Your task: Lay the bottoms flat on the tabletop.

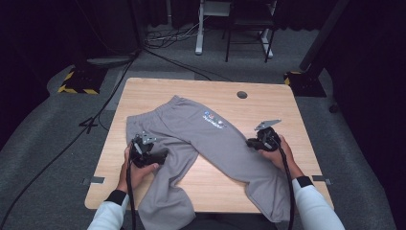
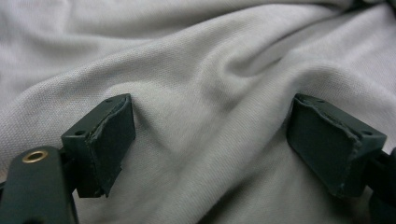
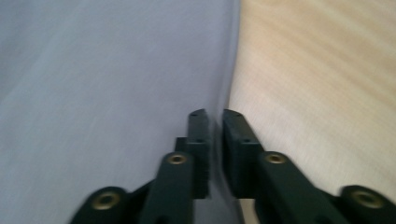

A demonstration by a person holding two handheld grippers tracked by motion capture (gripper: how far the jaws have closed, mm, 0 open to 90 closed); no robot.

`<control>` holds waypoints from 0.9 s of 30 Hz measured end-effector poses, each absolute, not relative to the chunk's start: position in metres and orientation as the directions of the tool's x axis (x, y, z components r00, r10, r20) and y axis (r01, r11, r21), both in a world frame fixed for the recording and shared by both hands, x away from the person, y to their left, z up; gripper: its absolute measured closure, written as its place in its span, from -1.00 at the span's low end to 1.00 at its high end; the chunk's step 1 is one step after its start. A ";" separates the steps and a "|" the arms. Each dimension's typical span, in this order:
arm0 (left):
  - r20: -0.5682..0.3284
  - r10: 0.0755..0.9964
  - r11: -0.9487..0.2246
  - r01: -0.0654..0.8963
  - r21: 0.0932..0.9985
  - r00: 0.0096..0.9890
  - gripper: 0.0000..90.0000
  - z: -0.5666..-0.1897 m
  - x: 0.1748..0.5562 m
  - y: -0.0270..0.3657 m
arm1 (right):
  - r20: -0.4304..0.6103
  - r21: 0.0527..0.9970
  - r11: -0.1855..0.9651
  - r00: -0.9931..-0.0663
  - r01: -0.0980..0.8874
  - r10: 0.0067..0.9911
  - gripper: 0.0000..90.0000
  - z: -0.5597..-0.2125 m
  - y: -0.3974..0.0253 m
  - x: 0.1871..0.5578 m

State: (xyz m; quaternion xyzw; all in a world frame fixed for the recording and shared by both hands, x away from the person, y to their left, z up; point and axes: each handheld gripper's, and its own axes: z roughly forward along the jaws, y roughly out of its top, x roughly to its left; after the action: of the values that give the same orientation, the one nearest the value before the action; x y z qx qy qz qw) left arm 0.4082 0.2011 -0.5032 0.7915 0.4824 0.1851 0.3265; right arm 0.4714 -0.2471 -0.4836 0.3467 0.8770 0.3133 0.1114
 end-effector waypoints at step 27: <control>-0.052 0.721 -0.478 0.551 0.685 0.691 -0.49 -0.494 0.488 0.065 | 0.042 0.582 0.726 -0.905 0.366 0.423 0.17 -0.461 -0.261 0.331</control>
State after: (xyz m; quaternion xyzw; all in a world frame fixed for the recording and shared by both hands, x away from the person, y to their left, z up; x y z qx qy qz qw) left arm 0.4882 0.0645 -0.4944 0.8508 0.3737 0.1225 0.3485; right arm 0.3309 -0.2610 -0.4608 0.2128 0.9278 0.3029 0.0470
